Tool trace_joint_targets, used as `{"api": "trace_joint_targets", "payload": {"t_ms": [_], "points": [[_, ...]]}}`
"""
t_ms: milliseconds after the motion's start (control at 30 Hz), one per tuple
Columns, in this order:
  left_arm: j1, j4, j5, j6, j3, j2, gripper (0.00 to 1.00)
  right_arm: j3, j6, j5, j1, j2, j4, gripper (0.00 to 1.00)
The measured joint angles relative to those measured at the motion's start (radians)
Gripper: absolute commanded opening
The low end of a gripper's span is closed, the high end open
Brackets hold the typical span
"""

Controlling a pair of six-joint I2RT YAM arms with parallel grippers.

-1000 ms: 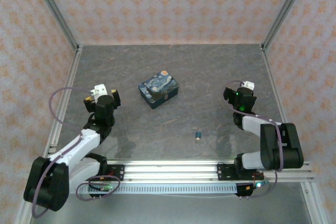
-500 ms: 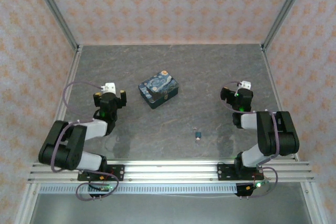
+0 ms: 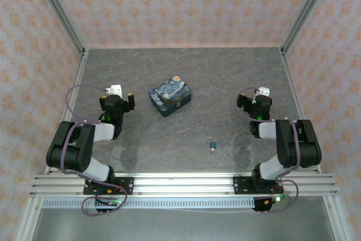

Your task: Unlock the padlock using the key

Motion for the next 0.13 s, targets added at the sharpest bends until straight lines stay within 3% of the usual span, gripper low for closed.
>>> {"api": "trace_joint_targets", "payload": {"t_ms": [133], "points": [[0.0, 0.0, 0.003, -0.002, 0.0, 0.0, 1.0, 0.001, -0.003, 0.0, 0.002, 0.0, 0.0, 0.99]]}}
